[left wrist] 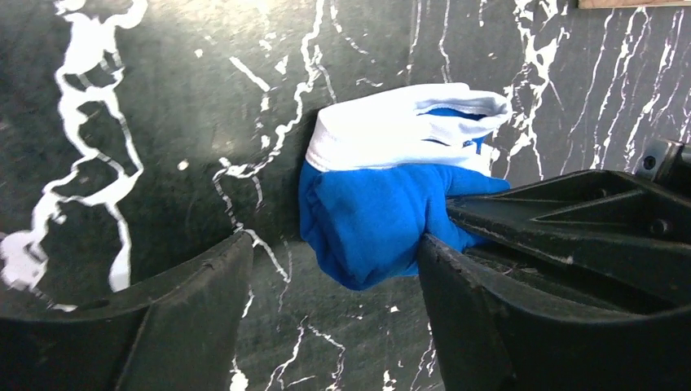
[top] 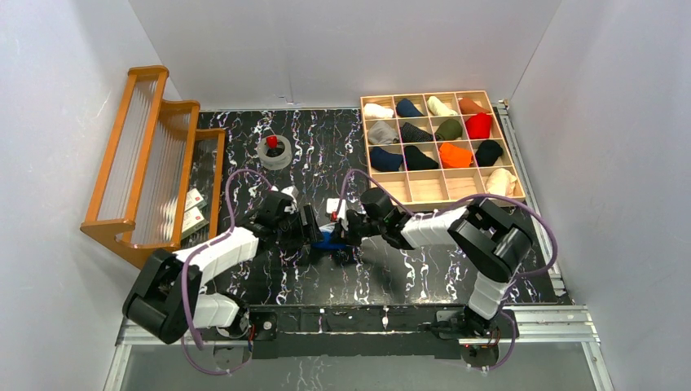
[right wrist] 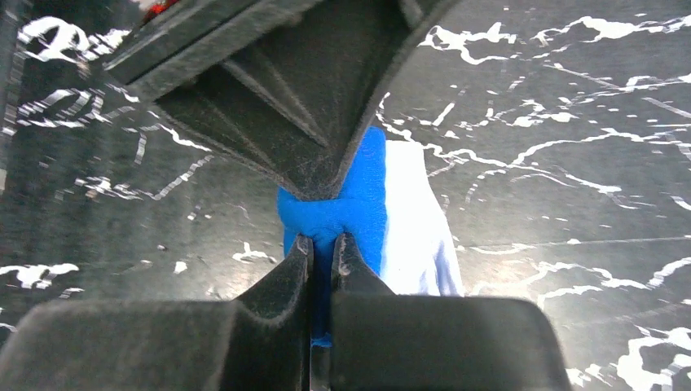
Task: Roll the underwear
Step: Pick up the underwear from the center of the board.
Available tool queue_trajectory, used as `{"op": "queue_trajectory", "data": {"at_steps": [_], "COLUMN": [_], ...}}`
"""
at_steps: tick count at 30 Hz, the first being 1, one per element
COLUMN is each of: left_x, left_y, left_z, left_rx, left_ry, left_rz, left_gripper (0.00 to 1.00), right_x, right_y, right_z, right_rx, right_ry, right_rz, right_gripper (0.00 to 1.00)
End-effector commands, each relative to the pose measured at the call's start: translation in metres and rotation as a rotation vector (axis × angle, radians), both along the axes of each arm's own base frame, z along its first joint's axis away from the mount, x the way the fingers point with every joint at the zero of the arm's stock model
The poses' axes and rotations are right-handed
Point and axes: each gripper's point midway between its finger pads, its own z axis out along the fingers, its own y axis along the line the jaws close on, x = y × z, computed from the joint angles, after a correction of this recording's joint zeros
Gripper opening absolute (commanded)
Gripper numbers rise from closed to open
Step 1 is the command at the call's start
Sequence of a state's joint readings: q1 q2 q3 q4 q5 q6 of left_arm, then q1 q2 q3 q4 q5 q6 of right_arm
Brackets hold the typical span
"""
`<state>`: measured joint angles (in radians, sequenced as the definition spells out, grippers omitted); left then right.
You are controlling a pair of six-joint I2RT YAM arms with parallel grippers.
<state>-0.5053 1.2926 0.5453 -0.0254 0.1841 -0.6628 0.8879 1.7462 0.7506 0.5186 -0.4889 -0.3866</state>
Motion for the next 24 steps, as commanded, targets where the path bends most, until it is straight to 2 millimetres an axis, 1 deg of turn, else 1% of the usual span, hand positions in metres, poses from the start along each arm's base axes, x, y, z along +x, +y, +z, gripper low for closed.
{"op": "queue_trajectory", "data": {"at_steps": [1,4,8,12,16,21,23,24], "left_x": [-0.016,-0.016,-0.017,-0.018,-0.023,-0.023,-0.024,-0.024], "left_y": [0.019,0.017,0.022,0.011,0.006,-0.001,-0.001,0.001], "left_z": [0.001,0.008,0.010,0.020,0.017,0.017,0.012,0.008], "left_rx": [0.036,-0.012,-0.050,-0.180,-0.244,-0.289,-0.282,-0.271], "left_ry": [0.014,-0.026,-0.060,-0.110,-0.115,-0.119,-0.106,-0.097], "left_rz": [0.042,0.059,0.126,0.142,0.138,0.128,0.127,0.134], "left_gripper": [0.74,0.74,0.74,0.75,0.75,0.75,0.74,0.71], "right_x": [-0.058,-0.065,-0.059,-0.059,-0.056,-0.056,-0.055,-0.053], "right_y": [-0.014,-0.010,-0.011,-0.013,-0.017,-0.022,-0.021,-0.022], "right_z": [-0.033,-0.028,-0.028,-0.036,-0.043,-0.054,-0.056,-0.057], "right_rx": [-0.101,-0.076,-0.055,-0.070,-0.066,-0.076,-0.079,-0.081], "right_ry": [0.441,0.580,0.755,0.901,0.977,1.041,1.038,1.036], "right_rz": [0.070,0.072,-0.013,-0.056,-0.111,-0.155,-0.168,-0.180], "right_gripper": [0.01,0.01,0.01,0.02,0.02,0.03,0.04,0.05]}}
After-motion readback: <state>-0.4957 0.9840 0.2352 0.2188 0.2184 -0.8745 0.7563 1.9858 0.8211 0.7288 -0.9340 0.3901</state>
